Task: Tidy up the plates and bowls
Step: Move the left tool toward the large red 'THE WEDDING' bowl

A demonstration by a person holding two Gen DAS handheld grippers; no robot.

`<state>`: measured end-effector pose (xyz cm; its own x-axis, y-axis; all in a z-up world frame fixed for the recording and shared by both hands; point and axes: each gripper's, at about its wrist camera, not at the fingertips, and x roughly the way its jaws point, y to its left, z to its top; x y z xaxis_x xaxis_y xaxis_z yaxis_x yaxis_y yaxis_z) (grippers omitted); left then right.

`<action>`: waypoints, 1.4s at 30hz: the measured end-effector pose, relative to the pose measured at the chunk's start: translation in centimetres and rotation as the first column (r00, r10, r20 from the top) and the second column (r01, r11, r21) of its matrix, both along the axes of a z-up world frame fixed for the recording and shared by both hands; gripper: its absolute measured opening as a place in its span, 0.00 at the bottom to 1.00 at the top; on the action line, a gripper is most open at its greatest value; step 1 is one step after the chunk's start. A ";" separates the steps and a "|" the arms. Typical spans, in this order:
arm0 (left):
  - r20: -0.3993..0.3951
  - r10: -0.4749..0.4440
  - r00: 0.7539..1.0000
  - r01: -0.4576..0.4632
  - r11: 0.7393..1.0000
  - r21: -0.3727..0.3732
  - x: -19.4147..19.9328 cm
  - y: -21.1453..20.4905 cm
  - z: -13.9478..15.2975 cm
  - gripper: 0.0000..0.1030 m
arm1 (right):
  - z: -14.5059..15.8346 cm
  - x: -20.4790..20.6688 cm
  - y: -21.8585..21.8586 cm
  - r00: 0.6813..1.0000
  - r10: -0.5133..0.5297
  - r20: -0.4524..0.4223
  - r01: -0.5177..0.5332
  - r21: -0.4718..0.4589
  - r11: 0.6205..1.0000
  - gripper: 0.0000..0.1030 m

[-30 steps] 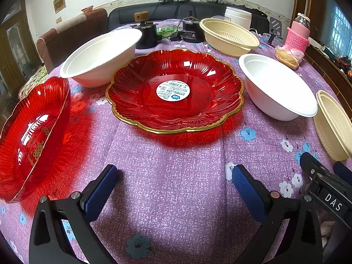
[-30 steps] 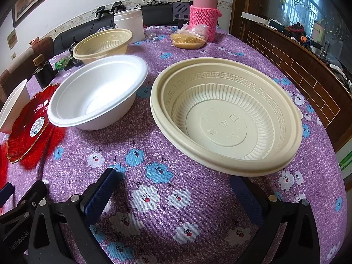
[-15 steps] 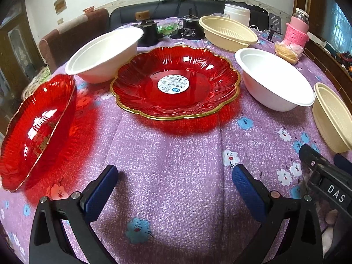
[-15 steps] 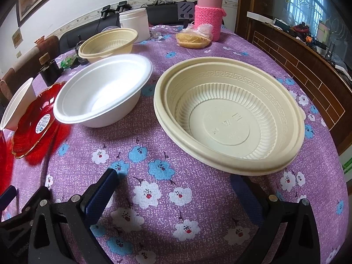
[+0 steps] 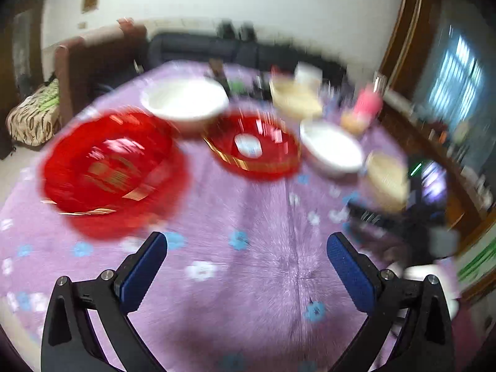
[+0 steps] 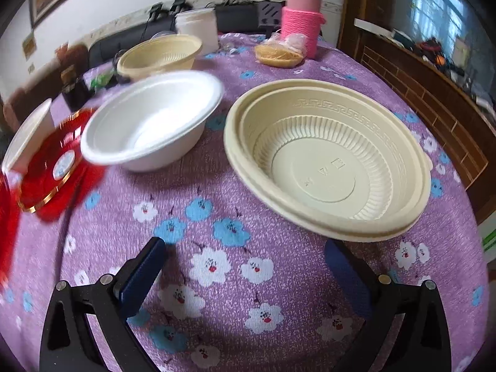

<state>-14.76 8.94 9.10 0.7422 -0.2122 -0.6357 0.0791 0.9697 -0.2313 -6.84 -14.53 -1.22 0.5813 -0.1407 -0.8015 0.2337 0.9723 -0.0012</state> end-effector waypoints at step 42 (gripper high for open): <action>-0.272 0.199 0.941 -0.226 0.972 -0.069 13.9 24.3 -3.4 0.93 | 2.2 6.1 26.1 0.861 0.505 0.060 -0.499 0.294 0.815 0.58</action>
<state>-0.88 33.20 5.65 0.5873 -0.1383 -0.7975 -0.2022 0.9290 -0.3100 -0.72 11.55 1.01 0.4906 0.4057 -0.7711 -0.2837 0.9111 0.2989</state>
